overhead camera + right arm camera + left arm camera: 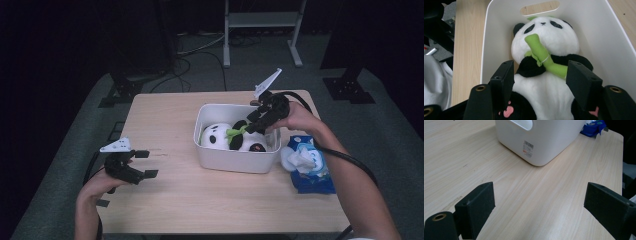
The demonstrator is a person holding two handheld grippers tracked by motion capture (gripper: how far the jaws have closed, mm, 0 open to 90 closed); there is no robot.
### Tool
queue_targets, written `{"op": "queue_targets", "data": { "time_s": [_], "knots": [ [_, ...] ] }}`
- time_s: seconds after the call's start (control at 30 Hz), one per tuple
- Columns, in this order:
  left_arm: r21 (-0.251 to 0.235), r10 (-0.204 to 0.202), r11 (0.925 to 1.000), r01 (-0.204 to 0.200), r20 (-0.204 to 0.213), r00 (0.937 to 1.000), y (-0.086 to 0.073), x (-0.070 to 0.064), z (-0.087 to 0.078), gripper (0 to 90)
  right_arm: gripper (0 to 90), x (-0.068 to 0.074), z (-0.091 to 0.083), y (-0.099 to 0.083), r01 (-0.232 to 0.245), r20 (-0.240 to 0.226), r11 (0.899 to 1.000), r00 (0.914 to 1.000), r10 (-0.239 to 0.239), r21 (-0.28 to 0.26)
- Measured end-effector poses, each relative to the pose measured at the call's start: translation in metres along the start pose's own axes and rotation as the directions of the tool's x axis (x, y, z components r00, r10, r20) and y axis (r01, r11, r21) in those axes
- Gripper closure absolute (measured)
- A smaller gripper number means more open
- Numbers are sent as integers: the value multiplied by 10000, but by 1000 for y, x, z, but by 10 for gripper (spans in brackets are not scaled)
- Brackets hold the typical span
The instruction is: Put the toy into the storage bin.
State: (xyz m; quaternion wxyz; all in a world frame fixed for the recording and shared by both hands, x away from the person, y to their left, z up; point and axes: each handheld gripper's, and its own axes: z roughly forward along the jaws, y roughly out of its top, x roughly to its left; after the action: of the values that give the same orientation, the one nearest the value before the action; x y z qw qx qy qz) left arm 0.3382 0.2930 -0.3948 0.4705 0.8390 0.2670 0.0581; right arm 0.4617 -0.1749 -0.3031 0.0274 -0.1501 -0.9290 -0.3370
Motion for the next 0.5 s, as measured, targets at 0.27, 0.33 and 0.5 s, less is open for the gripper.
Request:
{"op": "queue_targets", "data": {
  "time_s": [0.27,0.33,0.5],
  "knots": [
    [79,11,10000,-11,46,10000,0,-1,2,86,375,6,-21,-14,-214,339,9995,9992,222,-235],
    [75,10,10000,-11,43,10000,0,-2,2,85,375,7,-23,-15,-221,383,9994,9990,231,-253],
    [146,20,9999,-20,31,10000,0,-2,4,85,373,11,-37,-25,-338,614,9985,9974,364,-431]
  ]
}}
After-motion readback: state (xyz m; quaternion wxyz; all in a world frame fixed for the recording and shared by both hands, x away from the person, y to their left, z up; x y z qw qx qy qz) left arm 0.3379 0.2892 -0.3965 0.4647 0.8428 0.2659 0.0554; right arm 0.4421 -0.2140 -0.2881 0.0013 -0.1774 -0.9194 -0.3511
